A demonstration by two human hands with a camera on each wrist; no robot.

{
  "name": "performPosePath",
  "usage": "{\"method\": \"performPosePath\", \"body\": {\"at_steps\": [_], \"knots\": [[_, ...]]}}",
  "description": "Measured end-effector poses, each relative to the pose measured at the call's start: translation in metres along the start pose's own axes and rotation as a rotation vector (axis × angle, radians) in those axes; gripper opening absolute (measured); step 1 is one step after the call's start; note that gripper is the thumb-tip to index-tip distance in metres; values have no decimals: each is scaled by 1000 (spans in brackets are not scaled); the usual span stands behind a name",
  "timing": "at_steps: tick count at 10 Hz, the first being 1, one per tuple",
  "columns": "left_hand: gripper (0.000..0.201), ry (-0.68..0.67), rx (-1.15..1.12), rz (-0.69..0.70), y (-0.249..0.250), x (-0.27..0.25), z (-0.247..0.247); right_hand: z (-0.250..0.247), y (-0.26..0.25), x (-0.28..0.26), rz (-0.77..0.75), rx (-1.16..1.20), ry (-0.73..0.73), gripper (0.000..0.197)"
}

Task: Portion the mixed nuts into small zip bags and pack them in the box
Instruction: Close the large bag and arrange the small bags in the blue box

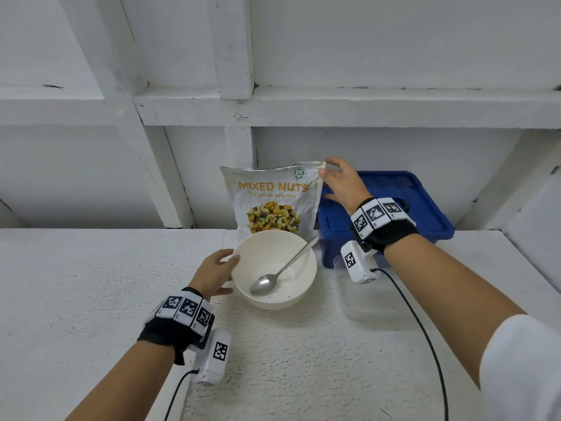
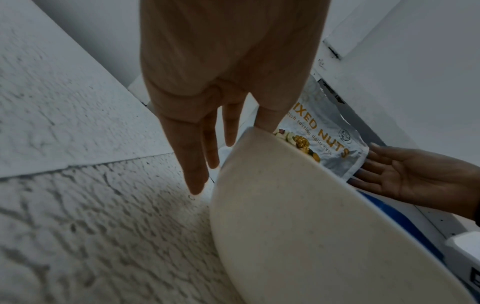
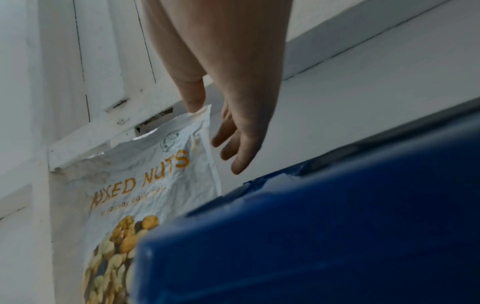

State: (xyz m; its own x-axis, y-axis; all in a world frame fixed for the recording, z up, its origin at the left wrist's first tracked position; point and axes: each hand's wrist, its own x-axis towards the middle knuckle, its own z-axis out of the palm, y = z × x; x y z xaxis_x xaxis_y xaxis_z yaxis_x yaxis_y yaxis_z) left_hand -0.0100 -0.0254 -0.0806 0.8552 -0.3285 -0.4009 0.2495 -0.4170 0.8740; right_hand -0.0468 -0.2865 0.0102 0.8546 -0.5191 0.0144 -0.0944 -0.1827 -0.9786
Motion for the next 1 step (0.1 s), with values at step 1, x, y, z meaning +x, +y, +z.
{"method": "performPosePath", "body": {"at_steps": [1], "knots": [[44,36,64,60,2,-7,-7,-11,-3,-22,-65,-112,-13,50]]}}
